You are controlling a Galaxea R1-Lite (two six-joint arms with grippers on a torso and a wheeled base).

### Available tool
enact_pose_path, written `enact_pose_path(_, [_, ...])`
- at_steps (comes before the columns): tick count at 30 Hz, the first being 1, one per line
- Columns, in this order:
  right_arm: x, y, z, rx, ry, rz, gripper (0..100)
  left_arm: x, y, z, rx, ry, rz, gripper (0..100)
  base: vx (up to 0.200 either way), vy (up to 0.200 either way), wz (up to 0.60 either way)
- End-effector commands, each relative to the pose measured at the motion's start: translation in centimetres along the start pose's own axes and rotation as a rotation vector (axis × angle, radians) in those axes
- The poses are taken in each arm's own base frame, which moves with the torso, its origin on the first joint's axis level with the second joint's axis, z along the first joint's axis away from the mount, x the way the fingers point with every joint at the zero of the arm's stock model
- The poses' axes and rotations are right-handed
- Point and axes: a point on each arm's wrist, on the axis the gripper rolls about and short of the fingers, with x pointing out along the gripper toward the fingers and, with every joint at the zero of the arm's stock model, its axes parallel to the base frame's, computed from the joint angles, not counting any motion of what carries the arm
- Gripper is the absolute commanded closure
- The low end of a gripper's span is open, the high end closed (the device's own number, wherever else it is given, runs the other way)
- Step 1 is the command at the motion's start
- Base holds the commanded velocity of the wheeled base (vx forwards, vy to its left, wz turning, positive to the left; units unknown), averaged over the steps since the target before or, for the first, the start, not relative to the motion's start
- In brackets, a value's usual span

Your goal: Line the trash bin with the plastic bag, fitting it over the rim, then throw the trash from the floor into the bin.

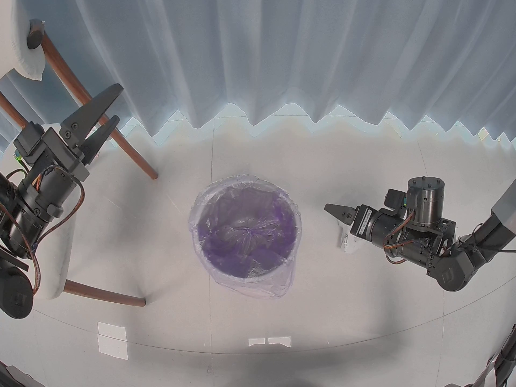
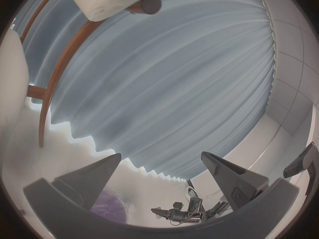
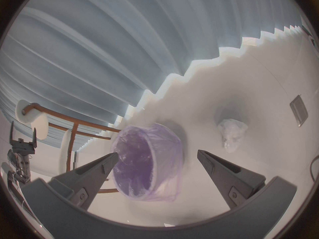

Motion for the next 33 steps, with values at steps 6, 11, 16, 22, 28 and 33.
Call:
enact_pose_path(6, [1.3,0.6,1.1,0.011,0.130,-0.110,0,-1.8,-0.3,2.6,0.076,-0.014,-0.016,0,0.000,-0.200,0.00])
enact_pose_path(11, [4.2,-2.1,-2.3,-0.016,0.215,-0.220,0,-2.2,0.1,3.1,0.092,-0.027,0.017,0,0.000,-0.200,0.00])
enact_pose_path(16, [6.7,-5.1,-4.5,-0.049,0.275,-0.296,0,-2.9,0.8,3.8,0.109,-0.040,0.078,0,0.080,-0.120,0.00])
enact_pose_path(22, [8.8,-7.3,-4.5,-0.032,0.265,-0.329,0,-3.5,0.4,4.1,0.096,0.002,0.103,0,0.200,0.000,0.00])
enact_pose_path(28, [10.7,-7.8,-4.9,-0.035,0.261,-0.328,0,-3.7,0.3,4.1,0.099,0.019,0.082,0,0.200,0.000,0.00])
enact_pose_path(33, [13.3,-9.8,-5.8,-0.047,0.243,-0.361,0,-3.3,0.1,4.2,0.098,0.013,0.064,0,0.160,0.000,0.00])
